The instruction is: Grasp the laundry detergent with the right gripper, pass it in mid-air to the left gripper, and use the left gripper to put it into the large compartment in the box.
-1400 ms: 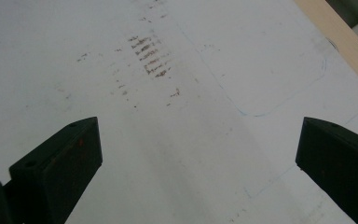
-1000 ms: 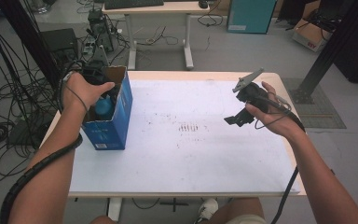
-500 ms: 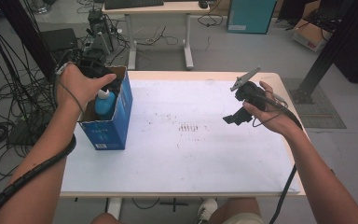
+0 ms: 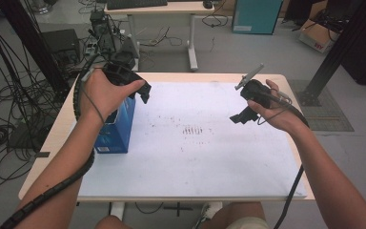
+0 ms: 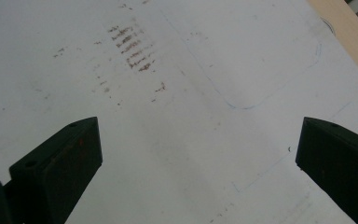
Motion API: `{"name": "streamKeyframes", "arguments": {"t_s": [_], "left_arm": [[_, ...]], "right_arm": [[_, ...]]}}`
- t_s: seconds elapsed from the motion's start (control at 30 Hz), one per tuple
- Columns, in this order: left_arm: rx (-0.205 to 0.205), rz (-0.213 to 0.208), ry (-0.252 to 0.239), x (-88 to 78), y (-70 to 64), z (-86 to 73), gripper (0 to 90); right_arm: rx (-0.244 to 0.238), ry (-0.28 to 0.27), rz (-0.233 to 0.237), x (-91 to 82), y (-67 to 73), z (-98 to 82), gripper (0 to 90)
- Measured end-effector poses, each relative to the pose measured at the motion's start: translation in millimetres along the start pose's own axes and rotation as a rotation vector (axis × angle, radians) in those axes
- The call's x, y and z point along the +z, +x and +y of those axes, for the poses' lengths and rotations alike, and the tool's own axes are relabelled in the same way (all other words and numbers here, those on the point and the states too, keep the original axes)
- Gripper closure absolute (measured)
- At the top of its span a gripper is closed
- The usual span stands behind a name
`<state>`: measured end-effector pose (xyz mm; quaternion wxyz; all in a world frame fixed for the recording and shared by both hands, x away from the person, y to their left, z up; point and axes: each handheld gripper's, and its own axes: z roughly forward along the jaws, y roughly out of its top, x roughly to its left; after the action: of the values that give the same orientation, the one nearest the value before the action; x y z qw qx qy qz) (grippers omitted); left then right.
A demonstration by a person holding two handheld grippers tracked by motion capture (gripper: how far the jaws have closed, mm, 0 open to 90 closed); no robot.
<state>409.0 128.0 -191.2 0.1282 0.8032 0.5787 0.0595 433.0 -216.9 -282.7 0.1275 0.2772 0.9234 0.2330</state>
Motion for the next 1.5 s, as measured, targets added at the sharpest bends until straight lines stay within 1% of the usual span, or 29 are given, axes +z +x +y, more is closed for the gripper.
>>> {"name": "streamKeyframes", "arguments": {"t_s": [0.03, 0.07, 0.1, 0.17, 0.2, 0.23, 0.27, 0.37, 0.4, 0.5, 0.63, 0.67, 0.7, 0.73, 0.77, 0.8, 0.93, 1.07, 1.17, 1.3, 1.37, 1.4, 1.43, 1.5], "left_arm": [[0.01, -0.006, 0.004, 1.4, -3.2, 0.2, 12.4], [0.019, -0.011, 0.001, 3.5, -7.5, 0.4, 12.2], [0.029, -0.02, 0.001, 5.7, -11.5, 0.6, 12.0], [0.045, -0.038, 0.005, 11.3, -19.4, 1.0, 11.4], [0.046, -0.049, 0.007, 14.5, -23.4, 1.3, 11.4], [0.055, -0.059, 0.007, 17.4, -27.0, 1.7, 11.2], [0.066, -0.064, 0.006, 20.4, -30.7, 2.0, 11.0], [0.103, -0.084, 0.008, 30.9, -40.4, 3.7, 10.8], [0.114, -0.088, 0.011, 33.0, -41.5, 4.2, 10.8], [0.122, -0.106, 0.014, 40.8, -43.5, 6.5, 10.9], [0.122, -0.124, 0.011, 49.1, -42.7, 8.0, 11.0], [0.123, -0.125, 0.011, 50.4, -43.1, 7.9, 11.0], [0.134, -0.117, 0.012, 51.3, -43.7, 7.7, 10.9], [0.137, -0.112, 0.01, 51.9, -44.7, 7.3, 11.0], [0.146, -0.108, 0.01, 52.6, -45.7, 7.0, 10.9], [0.15, -0.108, 0.012, 53.1, -46.5, 6.9, 10.9], [0.17, -0.114, 0.008, 53.0, -49.5, 7.2, 10.9], [0.188, -0.111, 0.012, 56.7, -52.9, 6.9, 10.8], [0.188, -0.119, 0.015, 60.4, -53.9, 6.1, 10.8], [0.19, -0.12, 0.018, 62.4, -54.9, 5.7, 10.9], [0.193, -0.124, 0.017, 62.1, -55.6, 5.9, 10.9], [0.197, -0.128, 0.015, 61.8, -56.7, 5.9, 10.8], [0.198, -0.13, 0.013, 61.8, -57.4, 6.0, 10.8], [0.202, -0.129, 0.014, 61.7, -59.1, 6.4, 10.8]], "right_arm": [[-0.002, 0.017, -0.002, 0.7, -2.0, 1.9, 0.2], [0.0, 0.015, -0.002, 1.7, -3.1, 2.7, 0.2], [-0.003, 0.031, -0.001, 2.0, -5.4, 4.4, 0.2], [0.006, 0.037, 0.001, 4.2, -10.1, 6.9, 0.2], [0.002, 0.035, 0.001, 6.2, -13.0, 7.7, 0.2], [0.0, 0.048, -0.001, 8.0, -16.3, 8.9, 0.2], [0.014, 0.057, 0.002, 9.7, -18.6, 10.5, 0.2], [0.029, 0.063, -0.01, 13.9, -27.7, 13.1, 0.3], [0.019, 0.072, -0.009, 15.2, -31.4, 14.3, 0.3], [0.016, 0.095, -0.008, 18.1, -36.4, 17.6, 0.2], [0.026, 0.115, -0.015, 20.3, -45.3, 23.7, 0.3], [0.042, 0.123, -0.017, 20.6, -46.9, 25.4, 0.2], [0.043, 0.126, -0.016, 21.4, -49.6, 26.8, 0.3], [0.048, 0.123, -0.019, 22.1, -52.6, 28.2, 0.3], [0.06, 0.125, -0.022, 22.5, -53.6, 29.0, 0.3], [0.059, 0.136, -0.027, 23.2, -56.0, 30.6, 0.3], [0.06, 0.148, -0.031, 24.1, -60.3, 34.0, 0.3], [0.075, 0.135, -0.02, 24.0, -66.3, 35.9, 0.3], [0.079, 0.149, -0.023, 24.6, -68.8, 35.3, 0.3], [0.086, 0.151, -0.029, 23.0, -71.3, 35.1, 0.3], [0.078, 0.148, -0.032, 21.9, -71.8, 35.3, 0.3], [0.085, 0.149, -0.033, 21.4, -71.1, 35.3, 0.3], [0.081, 0.148, -0.031, 21.3, -70.8, 35.2, 0.3], [0.074, 0.154, -0.033, 21.0, -69.8, 34.9, 0.2]]}}
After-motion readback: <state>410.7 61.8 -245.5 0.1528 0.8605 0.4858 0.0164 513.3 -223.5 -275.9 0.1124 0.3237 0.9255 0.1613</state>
